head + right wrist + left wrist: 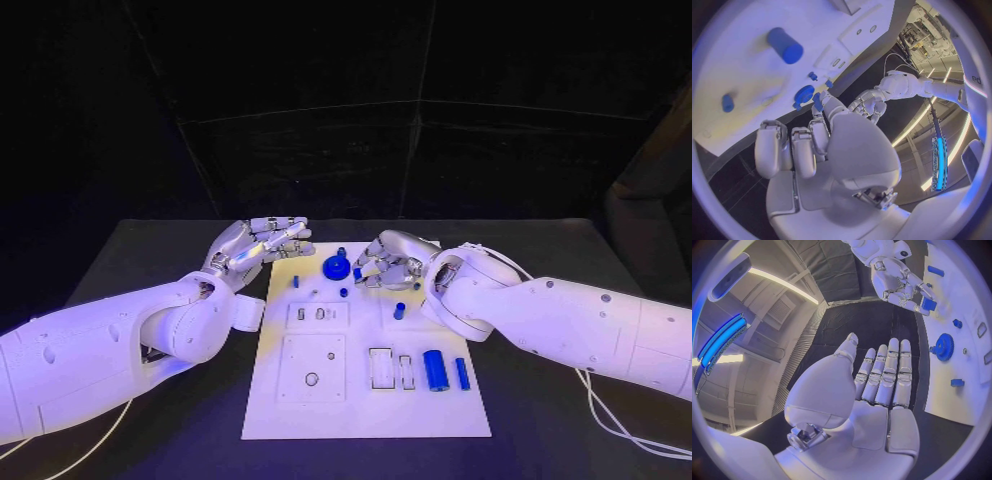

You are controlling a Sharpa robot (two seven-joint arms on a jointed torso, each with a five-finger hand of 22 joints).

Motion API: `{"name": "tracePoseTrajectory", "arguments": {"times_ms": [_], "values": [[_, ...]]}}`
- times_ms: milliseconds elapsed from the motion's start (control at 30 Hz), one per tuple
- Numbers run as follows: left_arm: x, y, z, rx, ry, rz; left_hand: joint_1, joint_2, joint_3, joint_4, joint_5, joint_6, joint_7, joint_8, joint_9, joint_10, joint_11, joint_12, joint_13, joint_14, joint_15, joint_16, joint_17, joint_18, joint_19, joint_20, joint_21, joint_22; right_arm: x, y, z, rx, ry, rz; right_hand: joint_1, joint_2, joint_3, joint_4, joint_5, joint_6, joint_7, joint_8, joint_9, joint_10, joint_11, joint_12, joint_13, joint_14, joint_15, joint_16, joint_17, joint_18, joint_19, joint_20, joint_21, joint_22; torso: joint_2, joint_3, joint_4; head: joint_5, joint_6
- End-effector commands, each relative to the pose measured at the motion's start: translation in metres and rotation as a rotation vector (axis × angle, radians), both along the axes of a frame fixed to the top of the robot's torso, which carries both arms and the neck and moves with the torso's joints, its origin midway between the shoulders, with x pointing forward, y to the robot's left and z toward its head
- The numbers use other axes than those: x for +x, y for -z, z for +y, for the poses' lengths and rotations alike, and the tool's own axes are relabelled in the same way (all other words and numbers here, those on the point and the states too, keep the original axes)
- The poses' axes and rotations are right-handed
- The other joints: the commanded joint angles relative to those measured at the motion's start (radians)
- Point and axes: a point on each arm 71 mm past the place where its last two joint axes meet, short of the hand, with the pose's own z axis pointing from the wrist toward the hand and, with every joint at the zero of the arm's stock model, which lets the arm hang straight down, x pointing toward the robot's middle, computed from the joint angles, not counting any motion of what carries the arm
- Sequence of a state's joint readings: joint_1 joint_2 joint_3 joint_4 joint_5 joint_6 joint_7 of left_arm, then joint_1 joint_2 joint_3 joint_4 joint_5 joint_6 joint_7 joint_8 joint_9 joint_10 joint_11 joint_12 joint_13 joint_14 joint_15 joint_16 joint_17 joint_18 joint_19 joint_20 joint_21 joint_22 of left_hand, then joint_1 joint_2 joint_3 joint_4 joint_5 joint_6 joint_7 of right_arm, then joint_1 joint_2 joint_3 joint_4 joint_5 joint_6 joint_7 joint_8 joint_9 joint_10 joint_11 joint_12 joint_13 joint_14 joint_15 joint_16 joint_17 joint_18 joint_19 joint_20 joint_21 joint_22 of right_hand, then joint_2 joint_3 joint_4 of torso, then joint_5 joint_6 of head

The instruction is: Assemble the parts on the task board

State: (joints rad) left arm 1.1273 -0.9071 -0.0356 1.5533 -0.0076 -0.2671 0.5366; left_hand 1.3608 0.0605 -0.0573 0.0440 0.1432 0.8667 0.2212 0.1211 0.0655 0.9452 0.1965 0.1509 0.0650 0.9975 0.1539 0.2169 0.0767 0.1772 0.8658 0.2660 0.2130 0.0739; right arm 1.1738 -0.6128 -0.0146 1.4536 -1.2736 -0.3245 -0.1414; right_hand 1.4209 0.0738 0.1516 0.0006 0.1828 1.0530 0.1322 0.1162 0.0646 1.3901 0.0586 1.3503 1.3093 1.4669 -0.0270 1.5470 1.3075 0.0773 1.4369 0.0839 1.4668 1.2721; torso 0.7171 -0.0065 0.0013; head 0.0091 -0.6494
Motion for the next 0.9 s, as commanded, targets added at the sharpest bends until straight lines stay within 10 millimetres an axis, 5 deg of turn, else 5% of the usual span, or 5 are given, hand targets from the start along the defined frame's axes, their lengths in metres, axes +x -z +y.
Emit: {"name": "tracePoseTrajectory", "arguments": {"times_ms": [33,433,900], "values": [[0.002,-0.002,0.001,-0.010,-0.007,-0.001,0.002,0.011,-0.001,-0.006,-0.005,0.009,0.029,-0.005,-0.001,0.010,0.001,-0.002,-0.001,0.004,0.000,-0.004,0.001,0.007,0.005,0.000,-0.003,-0.001,-0.001,0.001,0.011,-0.085,0.001,-0.041,-0.008,-0.002,0.021,0.016,0.006,0.007,-0.005,0.006,0.003,0.014,-0.016,-0.003,0.015,0.090,-0.002,0.000,0.202,-0.019,-0.004,-0.005,0.001,-0.001,0.000,-0.0019,0.0008,0.014,-0.007],[0.004,-0.003,0.003,-0.010,-0.018,-0.004,0.002,0.012,0.000,-0.008,-0.005,0.010,0.029,-0.005,0.000,0.011,0.000,-0.002,-0.001,0.005,0.000,-0.005,0.001,0.007,0.006,0.000,-0.004,-0.001,-0.014,0.021,0.046,-0.135,-0.066,-0.045,-0.015,-0.008,0.026,0.015,0.010,0.009,-0.004,0.005,0.003,0.012,-0.016,-0.006,0.013,0.089,-0.002,-0.002,0.198,-0.018,-0.005,-0.005,0.000,-0.003,0.001,0.0015,0.0004,0.030,-0.019],[0.005,-0.003,0.004,-0.009,-0.021,-0.005,0.002,0.012,0.000,-0.008,-0.005,0.010,0.029,-0.005,0.000,0.011,0.000,-0.002,-0.001,0.005,0.000,-0.005,0.001,0.007,0.006,0.000,-0.004,-0.001,-0.019,0.035,0.057,-0.168,-0.093,-0.025,-0.024,-0.014,0.033,0.016,0.014,0.009,-0.004,0.004,0.003,0.012,-0.016,-0.006,0.013,0.089,-0.002,-0.003,0.197,-0.018,-0.005,-0.005,0.000,-0.003,0.001,0.0030,-0.0030,0.042,-0.026]]}}
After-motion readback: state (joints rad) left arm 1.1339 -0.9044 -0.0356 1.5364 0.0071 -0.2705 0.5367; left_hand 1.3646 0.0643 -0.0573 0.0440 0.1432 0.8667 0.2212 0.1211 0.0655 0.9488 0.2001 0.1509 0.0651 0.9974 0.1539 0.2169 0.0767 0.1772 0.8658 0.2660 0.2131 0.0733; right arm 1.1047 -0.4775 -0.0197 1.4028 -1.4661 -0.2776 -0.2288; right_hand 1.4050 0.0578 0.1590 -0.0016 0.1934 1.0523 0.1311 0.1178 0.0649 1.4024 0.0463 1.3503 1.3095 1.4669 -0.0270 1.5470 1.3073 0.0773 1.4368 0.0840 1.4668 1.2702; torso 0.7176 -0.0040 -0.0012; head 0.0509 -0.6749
